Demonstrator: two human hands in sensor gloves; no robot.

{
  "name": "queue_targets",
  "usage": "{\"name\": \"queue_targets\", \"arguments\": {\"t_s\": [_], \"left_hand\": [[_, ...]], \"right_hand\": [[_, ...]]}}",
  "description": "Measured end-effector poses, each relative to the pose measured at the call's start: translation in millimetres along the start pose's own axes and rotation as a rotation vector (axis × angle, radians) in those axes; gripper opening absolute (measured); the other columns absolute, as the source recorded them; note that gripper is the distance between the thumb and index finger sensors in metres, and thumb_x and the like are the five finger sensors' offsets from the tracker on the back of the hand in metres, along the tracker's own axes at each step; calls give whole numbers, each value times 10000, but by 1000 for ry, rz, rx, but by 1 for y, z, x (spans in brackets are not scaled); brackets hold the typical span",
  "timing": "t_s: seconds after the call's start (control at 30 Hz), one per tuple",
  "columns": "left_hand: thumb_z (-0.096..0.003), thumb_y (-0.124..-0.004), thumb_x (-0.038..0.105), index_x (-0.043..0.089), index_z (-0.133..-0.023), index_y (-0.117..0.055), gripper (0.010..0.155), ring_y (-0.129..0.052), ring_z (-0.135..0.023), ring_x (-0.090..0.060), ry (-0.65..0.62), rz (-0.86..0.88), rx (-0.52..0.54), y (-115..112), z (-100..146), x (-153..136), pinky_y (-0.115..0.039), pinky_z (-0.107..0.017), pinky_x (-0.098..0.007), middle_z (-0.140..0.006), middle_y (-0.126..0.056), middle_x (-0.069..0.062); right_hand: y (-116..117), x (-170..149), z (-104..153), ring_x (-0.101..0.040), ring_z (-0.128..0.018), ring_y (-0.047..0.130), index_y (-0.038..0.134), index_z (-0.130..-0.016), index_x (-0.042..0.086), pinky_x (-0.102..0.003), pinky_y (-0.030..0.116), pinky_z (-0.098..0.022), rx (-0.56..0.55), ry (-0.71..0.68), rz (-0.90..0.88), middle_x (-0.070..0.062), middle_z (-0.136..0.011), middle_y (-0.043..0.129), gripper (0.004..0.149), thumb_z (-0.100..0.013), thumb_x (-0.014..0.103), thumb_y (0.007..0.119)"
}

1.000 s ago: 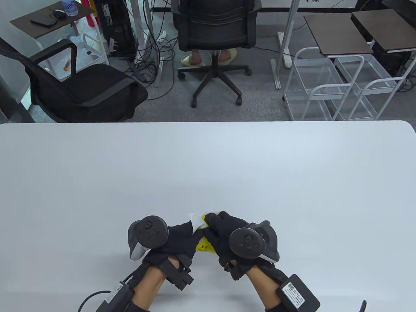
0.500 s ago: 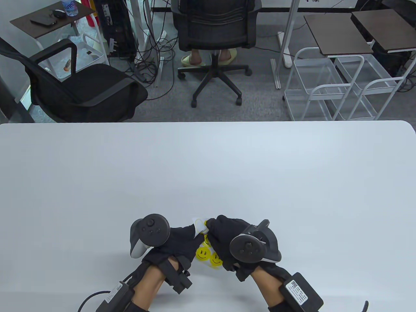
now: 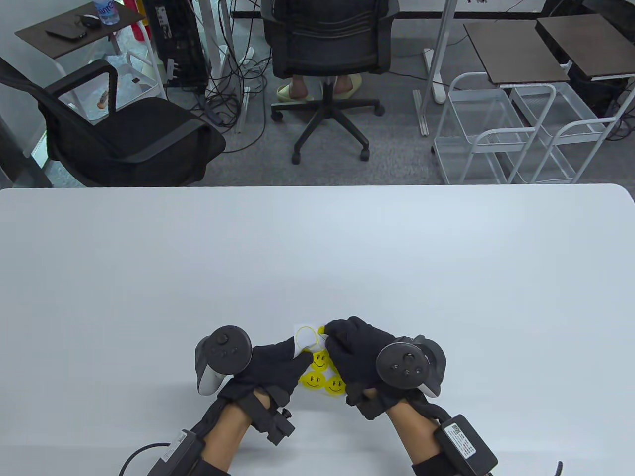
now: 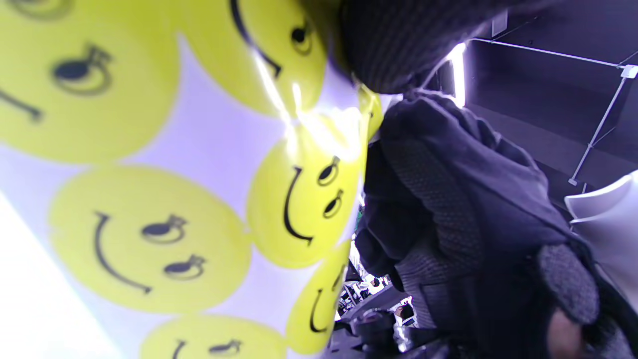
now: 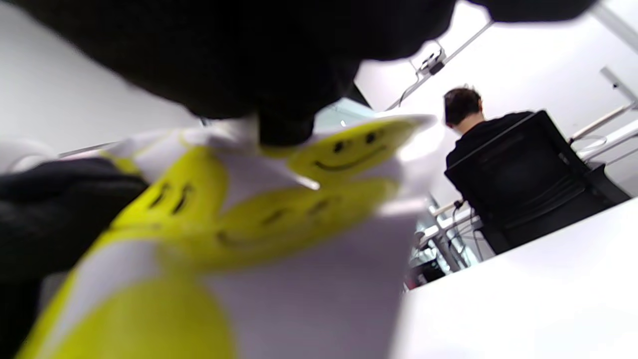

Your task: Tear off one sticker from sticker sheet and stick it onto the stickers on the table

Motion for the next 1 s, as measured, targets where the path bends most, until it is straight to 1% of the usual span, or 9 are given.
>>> {"name": "queue_targets", "arguments": {"t_s": [0.2,0.27,0.33,0.4,0.57,0.7,0.8,0.9,1.0], "left_hand": [[-524,-768,325,78,-929,-801,476,-1052,-670,-394,15,8,24,7,1,-2,-902,-468,-493,-834,-1001,-137],[-523,-772,326,82,-930,-806,476,-1046,-687,-399,17,4,32,10,2,-3,-900,-476,-498,-851,-993,-142],[-525,-771,323,84,-949,-787,487,-1032,-716,-411,28,10,40,11,2,-6,-893,-494,-507,-889,-967,-154],[-526,-768,314,89,-975,-761,502,-998,-765,-431,39,18,55,12,2,-9,-869,-527,-528,-933,-930,-170],[-529,-759,304,88,-979,-755,499,-978,-799,-434,47,50,76,23,3,-12,-856,-552,-538,-943,-922,-172],[-530,-742,296,87,-993,-729,508,-960,-822,-436,61,88,189,47,11,-21,-846,-571,-542,-963,-899,-175],[-532,-730,284,92,-1008,-704,514,-941,-842,-441,67,224,311,68,21,-30,-831,-589,-548,-985,-872,-175],[-531,-728,280,95,-1009,-703,514,-937,-844,-441,69,359,442,89,33,-41,-830,-592,-547,-984,-871,-177],[-530,-728,282,101,-1009,-704,512,-941,-840,-435,74,436,537,104,43,-50,-834,-590,-541,-982,-873,-172]], "right_hand": [[-16,3,-1,-85,-82,872,888,-741,87,-336,810,-51,-66,25,26,9,-391,952,392,-442,338,862],[-20,1,-1,-68,-65,864,893,-740,88,-309,794,-19,-79,39,20,16,-389,956,391,-446,344,863],[-25,-3,0,-54,-46,856,899,-738,92,-284,775,17,-100,76,9,21,-387,961,388,-446,347,867],[-31,-8,0,-55,-48,856,898,-738,92,-285,776,14,-123,99,-5,22,-387,960,389,-447,348,866],[-52,-30,6,-55,-49,856,897,-738,93,-286,777,13,-217,200,-86,22,-388,959,388,-449,350,864],[-63,-49,13,-56,-50,856,897,-738,90,-288,778,11,-264,290,-115,22,-388,958,388,-450,349,866],[-63,-60,17,-56,-50,856,899,-736,91,-289,779,11,-268,350,-114,21,-385,958,389,-448,350,871],[-60,-52,12,-58,-49,856,901,-735,87,-291,779,11,-253,344,-85,20,-384,959,389,-448,349,874],[-54,-41,2,-55,-49,855,900,-737,90,-288,779,12,-217,310,-17,23,-384,959,389,-449,351,872]]}}
Point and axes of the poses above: the tracker on the back of each hand, its own x axis roughly to the thumb side, its own z axis roughly from the fingertips to the wrist, y = z × x, the point moved 3 cm from there along -z, roughly from the wrist to the fingertips
